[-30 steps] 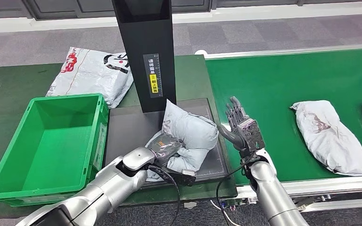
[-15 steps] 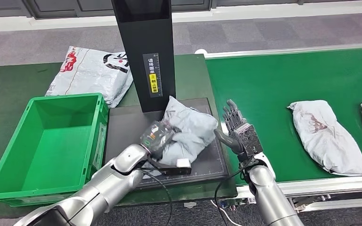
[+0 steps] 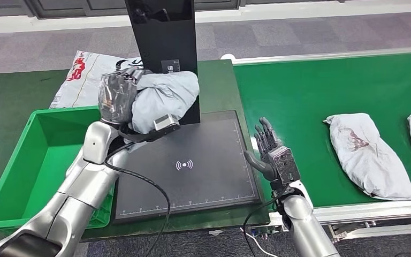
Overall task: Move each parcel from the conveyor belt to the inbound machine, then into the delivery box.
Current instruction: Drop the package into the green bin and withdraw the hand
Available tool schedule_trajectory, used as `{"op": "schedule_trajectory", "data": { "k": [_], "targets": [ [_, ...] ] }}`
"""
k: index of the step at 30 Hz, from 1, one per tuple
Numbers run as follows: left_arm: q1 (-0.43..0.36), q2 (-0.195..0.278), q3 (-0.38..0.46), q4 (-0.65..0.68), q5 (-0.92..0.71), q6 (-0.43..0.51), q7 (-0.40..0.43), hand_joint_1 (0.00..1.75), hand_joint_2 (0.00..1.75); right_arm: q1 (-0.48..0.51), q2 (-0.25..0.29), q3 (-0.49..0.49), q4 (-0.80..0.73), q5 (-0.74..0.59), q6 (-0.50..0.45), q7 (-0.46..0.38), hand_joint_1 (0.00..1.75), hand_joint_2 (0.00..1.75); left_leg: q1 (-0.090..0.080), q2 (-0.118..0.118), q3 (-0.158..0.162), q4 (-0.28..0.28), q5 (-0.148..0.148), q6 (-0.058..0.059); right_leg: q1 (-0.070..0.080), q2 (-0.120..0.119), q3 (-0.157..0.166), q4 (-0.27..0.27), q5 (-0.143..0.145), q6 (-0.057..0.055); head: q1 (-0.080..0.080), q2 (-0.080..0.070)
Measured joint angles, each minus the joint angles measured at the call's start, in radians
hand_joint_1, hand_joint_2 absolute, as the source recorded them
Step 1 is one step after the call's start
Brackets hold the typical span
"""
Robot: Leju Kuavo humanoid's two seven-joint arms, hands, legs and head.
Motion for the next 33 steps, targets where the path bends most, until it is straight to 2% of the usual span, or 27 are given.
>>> {"op": "schedule_trajectory", "data": {
  "k": [6, 9, 19, 21, 23, 26, 28, 33],
  "targets": [
    [0.034, 0.009, 0.121, -0.072, -0.162, 0.0, 0.072, 1.75, 1.75, 0.027, 0.003, -0.001, -0.046, 0.013, -0.011, 0.02, 0.0, 1.75, 0.0, 0.0, -0.001, 0.0, 0.0, 0.0, 0.0, 0.0, 0.0, 0.0, 0.0, 0.0, 0.0, 0.0],
    [0.046, 0.014, 0.159, -0.091, -0.187, 0.0, 0.089, 1.75, 1.75, 0.037, 0.006, -0.008, -0.062, 0.015, -0.014, 0.024, 0.0, 1.75, 0.0, 0.0, -0.001, 0.0, 0.0, 0.0, 0.0, 0.0, 0.0, 0.0, 0.0, 0.0, 0.0, 0.0],
    [0.066, 0.022, 0.195, -0.117, -0.214, 0.0, 0.108, 1.75, 1.75, 0.048, 0.01, -0.011, -0.082, 0.018, -0.014, 0.026, 0.0, 1.75, 0.0, 0.0, -0.001, 0.0, 0.0, 0.0, 0.0, 0.0, 0.0, 0.0, 0.0, 0.0, 0.0, 0.0],
    [0.07, 0.032, 0.204, -0.119, -0.286, 0.0, 0.181, 1.75, 1.75, 0.052, 0.01, -0.012, -0.088, 0.025, -0.015, 0.031, 0.0, 1.75, 0.0, 0.0, -0.001, 0.0, 0.0, 0.0, 0.0, 0.0, 0.0, 0.0, 0.0, 0.0, 0.0, 0.0],
    [0.072, 0.056, 0.21, -0.108, -0.349, 0.0, 0.309, 1.75, 1.75, 0.061, 0.01, -0.014, -0.099, 0.031, -0.018, 0.037, 0.0, 1.75, 0.0, 0.001, -0.001, 0.0, 0.0, 0.0, 0.0, 0.0, -0.001, 0.0, 0.0, 0.0, 0.0, 0.0],
    [0.069, 0.111, 0.211, -0.055, -0.364, -0.008, 0.488, 1.75, 1.75, 0.082, 0.01, -0.018, -0.122, 0.035, -0.021, 0.046, 0.0, 1.75, 0.0, 0.005, 0.0, 0.0, -0.001, -0.001, 0.001, 0.004, -0.002, 0.0, 0.0, -0.001, 0.0, 0.0],
    [0.069, 0.142, 0.21, -0.015, -0.364, -0.033, 0.548, 1.75, 1.75, 0.096, 0.01, -0.024, -0.135, 0.037, -0.021, 0.048, 0.0, 1.75, 0.0, 0.006, 0.0, 0.0, -0.001, -0.002, 0.002, 0.005, -0.003, 0.0, 0.0, -0.001, 0.0, 0.0],
    [0.071, 0.192, 0.196, 0.08, -0.364, -0.128, 0.621, 1.75, 1.75, 0.11, 0.01, -0.038, -0.152, 0.039, -0.02, 0.053, 0.0, 1.75, 0.001, 0.005, -0.001, 0.0, 0.0, -0.003, 0.004, 0.004, -0.003, 0.0, 0.0, -0.002, 0.0, 0.0]
  ]
}}
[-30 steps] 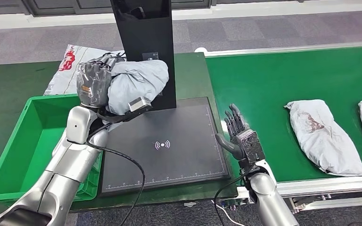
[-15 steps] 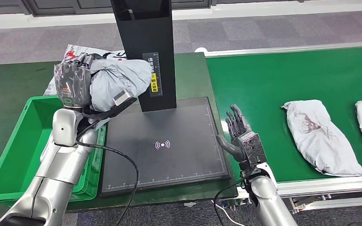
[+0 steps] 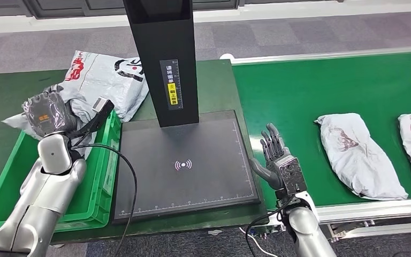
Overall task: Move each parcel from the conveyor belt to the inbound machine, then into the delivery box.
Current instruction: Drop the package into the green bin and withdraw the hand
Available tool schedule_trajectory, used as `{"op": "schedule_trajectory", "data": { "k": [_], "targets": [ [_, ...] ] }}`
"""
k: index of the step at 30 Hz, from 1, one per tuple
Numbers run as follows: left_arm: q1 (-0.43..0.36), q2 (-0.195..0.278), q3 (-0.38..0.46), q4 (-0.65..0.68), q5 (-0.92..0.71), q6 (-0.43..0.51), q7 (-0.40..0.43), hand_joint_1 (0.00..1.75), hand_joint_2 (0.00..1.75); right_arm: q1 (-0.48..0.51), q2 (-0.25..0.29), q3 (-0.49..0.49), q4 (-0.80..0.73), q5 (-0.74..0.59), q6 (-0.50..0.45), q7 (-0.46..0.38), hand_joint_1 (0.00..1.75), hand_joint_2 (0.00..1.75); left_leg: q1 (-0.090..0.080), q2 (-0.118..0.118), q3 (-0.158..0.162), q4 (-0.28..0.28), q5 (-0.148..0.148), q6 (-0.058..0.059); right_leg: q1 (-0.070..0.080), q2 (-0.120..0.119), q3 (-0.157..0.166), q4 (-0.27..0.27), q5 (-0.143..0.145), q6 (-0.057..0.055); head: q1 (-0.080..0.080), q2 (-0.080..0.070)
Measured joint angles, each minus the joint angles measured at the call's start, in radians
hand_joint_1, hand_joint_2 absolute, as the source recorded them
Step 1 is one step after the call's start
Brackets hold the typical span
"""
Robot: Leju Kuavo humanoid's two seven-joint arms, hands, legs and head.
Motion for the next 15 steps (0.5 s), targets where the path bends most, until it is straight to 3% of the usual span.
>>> {"op": "schedule_trajectory", "data": {
  "k": [7, 13, 15],
  "targets": [
    [0.002, 0.03, -0.02, 0.099, 0.0, -0.073, 0.054, 1.75, 1.75, 0.009, 0.0, -0.006, -0.008, 0.002, 0.006, 0.013, 0.0, 1.75, 0.0, -0.001, -0.001, 0.0, 0.0, 0.001, -0.002, 0.0, -0.001, 0.0, 0.0, 0.0, 0.0, 0.0],
    [0.0, 0.028, -0.035, 0.167, -0.001, -0.154, 0.038, 1.75, 1.75, 0.009, 0.001, -0.007, -0.011, 0.012, 0.01, 0.029, 0.0, 1.75, 0.0, 0.0, -0.001, 0.0, -0.001, 0.001, -0.002, 0.0, -0.001, 0.0, 0.0, 0.0, 0.0, 0.0],
    [0.0, 0.024, -0.037, 0.181, -0.001, -0.164, 0.033, 0.87, 1.75, 0.009, 0.001, -0.009, -0.011, 0.012, 0.012, 0.029, 0.0, 1.75, 0.0, 0.0, -0.001, 0.0, -0.001, 0.001, -0.002, 0.0, -0.001, 0.0, 0.0, 0.0, 0.0, 0.0]
  ]
}}
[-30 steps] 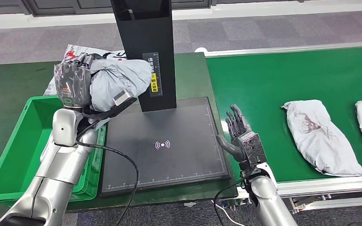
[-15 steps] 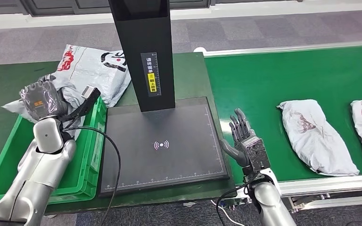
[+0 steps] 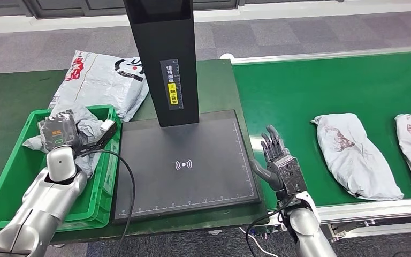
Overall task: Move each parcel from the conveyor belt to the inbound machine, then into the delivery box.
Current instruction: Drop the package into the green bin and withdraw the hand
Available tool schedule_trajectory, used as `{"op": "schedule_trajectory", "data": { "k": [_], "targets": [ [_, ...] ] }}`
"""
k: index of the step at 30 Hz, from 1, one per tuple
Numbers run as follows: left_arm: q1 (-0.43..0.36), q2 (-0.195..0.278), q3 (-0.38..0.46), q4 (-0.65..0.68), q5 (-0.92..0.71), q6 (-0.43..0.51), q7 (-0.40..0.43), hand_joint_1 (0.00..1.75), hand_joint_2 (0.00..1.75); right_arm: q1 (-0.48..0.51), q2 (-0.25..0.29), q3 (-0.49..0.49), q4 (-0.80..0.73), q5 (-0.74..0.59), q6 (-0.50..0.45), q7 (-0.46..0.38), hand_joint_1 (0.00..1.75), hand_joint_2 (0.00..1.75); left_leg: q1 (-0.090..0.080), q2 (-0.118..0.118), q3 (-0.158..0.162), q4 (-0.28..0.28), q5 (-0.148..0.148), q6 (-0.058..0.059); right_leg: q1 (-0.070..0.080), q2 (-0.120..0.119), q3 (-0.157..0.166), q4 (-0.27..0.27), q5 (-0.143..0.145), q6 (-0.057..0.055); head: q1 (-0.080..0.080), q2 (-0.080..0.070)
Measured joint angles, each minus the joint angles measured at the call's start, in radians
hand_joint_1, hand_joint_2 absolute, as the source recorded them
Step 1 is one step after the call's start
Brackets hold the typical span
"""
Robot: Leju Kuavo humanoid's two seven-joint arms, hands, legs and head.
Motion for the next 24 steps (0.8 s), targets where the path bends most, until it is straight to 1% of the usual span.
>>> {"op": "schedule_trajectory", "data": {
  "k": [2, 4, 6, 8, 11, 13, 16, 18, 21, 24],
  "targets": [
    [0.0, -0.003, -0.001, 0.01, 0.0, -0.004, -0.004, 0.0, 1.75, 0.0, 0.0, -0.002, 0.0, 0.0, 0.002, 0.0, 0.0, 1.75, 0.0, 0.0, 0.0, 0.0, 0.0, 0.0, 0.0, 0.0, 0.0, 0.0, 0.0, 0.0, 0.0, 0.0],
    [0.001, -0.008, -0.001, 0.015, 0.002, 0.005, -0.031, 0.0, 1.75, 0.001, 0.0, -0.003, -0.001, 0.002, 0.006, 0.001, 0.0, 1.75, 0.0, 0.0, 0.0, 0.0, 0.0, 0.0, 0.0, 0.0, 0.0, 0.0, 0.0, 0.0, 0.0, 0.0],
    [0.005, -0.016, 0.005, 0.015, 0.01, 0.039, -0.088, 0.0, 1.75, 0.002, 0.0, -0.005, -0.006, 0.005, 0.009, 0.003, 0.0, 1.75, 0.0, -0.001, 0.0, 0.0, 0.0, 0.0, 0.0, -0.001, 0.0, 0.0, 0.0, 0.0, 0.0, 0.0],
    [0.014, -0.021, 0.016, 0.0, 0.015, 0.102, -0.134, 0.0, 1.75, 0.005, 0.0, -0.005, -0.014, 0.01, 0.012, 0.009, 0.0, 1.75, 0.0, -0.001, 0.0, 0.0, 0.0, 0.0, 0.0, -0.001, 0.0, 0.0, 0.0, 0.0, 0.0, 0.0],
    [0.03, -0.024, 0.031, -0.052, 0.018, 0.226, -0.176, 0.0, 1.75, 0.011, 0.002, -0.006, -0.025, 0.015, 0.017, 0.016, 0.0, 1.75, 0.0, -0.001, -0.001, 0.0, 0.0, 0.0, 0.0, -0.001, 0.0, 0.0, 0.0, 0.0, 0.0, 0.0],
    [0.04, -0.028, 0.044, -0.099, 0.054, 0.275, -0.236, 0.0, 1.75, 0.015, 0.003, -0.006, -0.028, 0.017, 0.019, 0.017, 0.0, 1.75, 0.0, -0.001, -0.001, 0.0, 0.0, 0.0, 0.0, -0.001, 0.0, 0.0, 0.0, 0.0, 0.0, 0.0],
    [0.05, -0.041, 0.076, -0.176, 0.171, 0.295, -0.369, 0.0, 1.75, 0.017, 0.004, -0.006, -0.029, 0.017, 0.02, 0.017, 0.0, 1.75, 0.0, -0.001, -0.001, 0.0, 0.0, 0.0, 0.0, -0.001, 0.0, 0.0, 0.0, 0.0, 0.0, 0.0],
    [0.054, -0.053, 0.102, -0.221, 0.22, 0.298, -0.44, 0.0, 1.75, 0.017, 0.004, -0.006, -0.028, 0.019, 0.021, 0.017, 0.0, 1.75, 0.0, -0.001, -0.001, 0.0, 0.0, 0.0, 0.0, -0.001, 0.0, 0.0, 0.0, 0.0, 0.0, 0.0],
    [0.063, -0.07, 0.145, -0.278, 0.236, 0.299, -0.504, 0.0, 1.75, 0.017, 0.004, -0.006, -0.028, 0.022, 0.023, 0.016, 0.0, 1.75, 0.0, -0.001, -0.001, 0.0, 0.0, 0.0, 0.0, -0.001, 0.0, 0.0, 0.0, 0.0, 0.0, 0.0],
    [0.069, -0.084, 0.181, -0.313, 0.248, 0.299, -0.541, 0.0, 1.75, 0.016, 0.004, -0.006, -0.028, 0.024, 0.024, 0.016, 0.0, 1.75, 0.0, -0.001, -0.001, 0.0, 0.0, 0.0, 0.0, -0.001, 0.0, 0.0, 0.0, 0.0, 0.0, 0.0]
  ]
}}
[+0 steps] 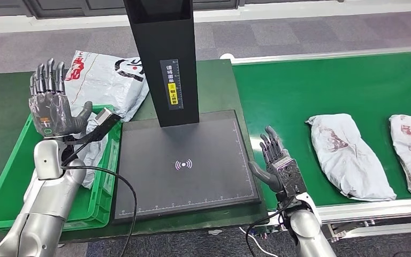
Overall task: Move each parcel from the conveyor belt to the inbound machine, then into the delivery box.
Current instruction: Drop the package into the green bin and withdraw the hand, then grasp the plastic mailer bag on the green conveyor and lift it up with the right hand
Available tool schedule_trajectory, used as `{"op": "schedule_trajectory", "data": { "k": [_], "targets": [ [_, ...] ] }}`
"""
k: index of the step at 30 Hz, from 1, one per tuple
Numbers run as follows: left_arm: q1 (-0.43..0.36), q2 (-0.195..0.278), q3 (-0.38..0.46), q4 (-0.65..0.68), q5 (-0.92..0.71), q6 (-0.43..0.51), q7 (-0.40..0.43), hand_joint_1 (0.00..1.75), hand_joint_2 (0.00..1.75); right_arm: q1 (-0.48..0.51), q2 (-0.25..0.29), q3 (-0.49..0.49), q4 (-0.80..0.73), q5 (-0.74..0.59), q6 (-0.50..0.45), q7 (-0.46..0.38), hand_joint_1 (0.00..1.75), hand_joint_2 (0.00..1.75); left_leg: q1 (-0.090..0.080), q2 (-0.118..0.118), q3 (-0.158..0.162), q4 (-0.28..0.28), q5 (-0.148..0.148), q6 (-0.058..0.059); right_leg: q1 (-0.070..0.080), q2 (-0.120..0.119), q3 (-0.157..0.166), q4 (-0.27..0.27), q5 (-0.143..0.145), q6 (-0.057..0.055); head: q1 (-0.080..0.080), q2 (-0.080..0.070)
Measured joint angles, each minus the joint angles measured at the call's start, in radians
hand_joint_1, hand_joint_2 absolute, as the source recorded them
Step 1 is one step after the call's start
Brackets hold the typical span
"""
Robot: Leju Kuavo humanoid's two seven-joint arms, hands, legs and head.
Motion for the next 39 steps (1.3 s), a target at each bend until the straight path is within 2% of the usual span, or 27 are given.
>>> {"op": "schedule_trajectory", "data": {
  "k": [14, 15, 18, 19, 23, 28, 32, 39],
  "targets": [
    [0.008, -0.017, 0.043, -0.036, 0.009, 0.0, -0.015, 0.0, 1.75, 0.0, 0.0, 0.0, 0.0, 0.0, 0.0, 0.0, 0.0, 1.75, 0.0, 0.0, 0.0, 0.0, 0.0, 0.0, 0.0, 0.0, 0.0, 0.0, 0.0, 0.0, 0.0, 0.0],
    [0.007, -0.023, 0.046, -0.032, 0.101, -0.029, -0.05, 0.0, 1.75, -0.001, 0.0, -0.001, 0.0, 0.007, -0.006, -0.002, 0.0, 1.75, 0.0, 0.0, 0.0, 0.0, 0.0, 0.0, 0.0, 0.0, 0.0, 0.0, 0.0, 0.0, 0.0, 0.0],
    [0.004, -0.054, 0.035, -0.003, 0.525, -0.215, -0.196, 0.0, 1.75, -0.001, -0.001, -0.016, 0.0, 0.04, -0.036, -0.006, 0.0, 1.75, 0.0, 0.0, 0.0, 0.0, 0.0, 0.0, 0.0, 0.0, 0.0, 0.0, 0.0, 0.0, 0.0, 0.0],
    [0.005, -0.061, 0.028, 0.003, 0.583, -0.25, -0.213, 0.0, 1.75, -0.001, -0.001, -0.023, 0.0, 0.046, -0.04, -0.006, 0.0, 1.75, 0.0, 0.0, 0.0, 0.0, 0.0, 0.0, 0.0, 0.0, 0.0, 0.0, 0.0, 0.0, 0.0, 0.0],
    [0.005, -0.073, 0.008, 0.015, 0.652, -0.291, -0.234, 0.0, 1.75, -0.001, -0.002, -0.035, 0.0, 0.062, -0.046, -0.007, 0.0, 1.75, 0.0, 0.0, 0.0, 0.0, 0.0, 0.0, -0.001, 0.0, 0.0, 0.0, 0.0, 0.0, 0.0, 0.0],
    [0.022, -0.104, -0.022, 0.029, 0.916, -0.511, -0.331, 0.0, 1.75, -0.012, -0.006, -0.059, 0.014, 0.128, -0.102, -0.003, 0.0, 1.75, -0.001, 0.0, 0.0, 0.0, 0.0, 0.0, -0.001, 0.0, -0.001, 0.0, 0.0, 0.0, 0.0, 0.0],
    [0.031, -0.169, -0.084, 0.079, 1.008, -0.521, -0.397, 0.0, 1.75, -0.054, -0.021, -0.096, 0.066, 0.262, -0.23, 0.004, 0.0, 1.75, -0.001, -0.002, 0.0, 0.0, 0.0, 0.001, -0.002, -0.002, 0.0, 0.0, 0.0, 0.001, 0.0, 0.0],
    [0.03, -0.267, -0.195, 0.16, 1.117, -0.473, -0.438, 0.0, 1.75, -0.157, -0.047, -0.144, 0.241, 0.454, -0.417, 0.02, 0.0, 1.75, -0.003, 0.0, 0.0, 0.001, -0.001, 0.003, -0.003, -0.001, 0.0, 0.0, 0.002, 0.003, 0.0, 0.0]
  ]
}}
